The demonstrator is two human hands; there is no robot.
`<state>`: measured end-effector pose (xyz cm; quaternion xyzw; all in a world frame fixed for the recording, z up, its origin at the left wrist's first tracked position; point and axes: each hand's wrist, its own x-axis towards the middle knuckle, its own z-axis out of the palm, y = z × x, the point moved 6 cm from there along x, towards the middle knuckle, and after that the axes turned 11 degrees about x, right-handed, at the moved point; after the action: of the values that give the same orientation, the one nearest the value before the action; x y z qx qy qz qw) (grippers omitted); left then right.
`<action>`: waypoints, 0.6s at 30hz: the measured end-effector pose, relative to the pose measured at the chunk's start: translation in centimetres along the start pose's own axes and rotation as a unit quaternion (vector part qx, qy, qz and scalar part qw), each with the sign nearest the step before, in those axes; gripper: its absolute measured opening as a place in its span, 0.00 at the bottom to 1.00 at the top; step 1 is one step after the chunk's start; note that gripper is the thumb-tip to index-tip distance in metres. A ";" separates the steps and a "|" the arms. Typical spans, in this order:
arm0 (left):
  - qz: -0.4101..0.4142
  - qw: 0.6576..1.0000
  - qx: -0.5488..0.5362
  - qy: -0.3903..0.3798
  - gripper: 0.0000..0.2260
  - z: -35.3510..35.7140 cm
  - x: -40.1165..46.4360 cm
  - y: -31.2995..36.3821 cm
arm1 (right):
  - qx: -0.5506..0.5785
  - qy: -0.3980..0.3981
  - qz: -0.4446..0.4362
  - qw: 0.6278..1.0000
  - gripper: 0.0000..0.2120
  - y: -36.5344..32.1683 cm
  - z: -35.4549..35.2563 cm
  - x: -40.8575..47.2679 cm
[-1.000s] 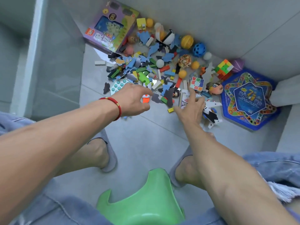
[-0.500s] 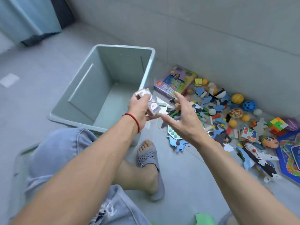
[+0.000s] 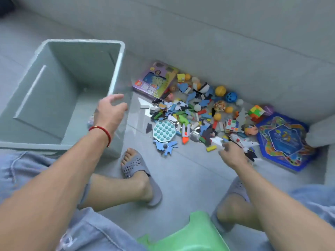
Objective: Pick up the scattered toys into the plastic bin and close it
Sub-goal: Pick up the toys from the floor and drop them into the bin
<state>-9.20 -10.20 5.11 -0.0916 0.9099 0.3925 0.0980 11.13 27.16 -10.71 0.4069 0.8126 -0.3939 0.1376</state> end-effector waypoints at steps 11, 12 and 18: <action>0.143 0.932 0.149 -0.298 0.25 18.2 -5.4 5.2 | 0.081 0.191 0.159 0.965 0.24 11.1 -3.1 6.7; 0.143 0.930 0.149 -0.304 0.25 19.2 -5.5 5.6 | 0.087 0.199 0.153 0.964 0.22 11.3 -3.4 7.3; 0.142 0.921 0.177 -0.318 0.22 22.4 -5.9 6.4 | 0.143 0.237 0.158 0.948 0.15 12.5 -4.6 8.9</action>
<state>-2.71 11.08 -4.00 0.1872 0.8891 0.2433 0.3395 15.58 40.01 -19.22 0.6268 0.6826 -0.3713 -0.0580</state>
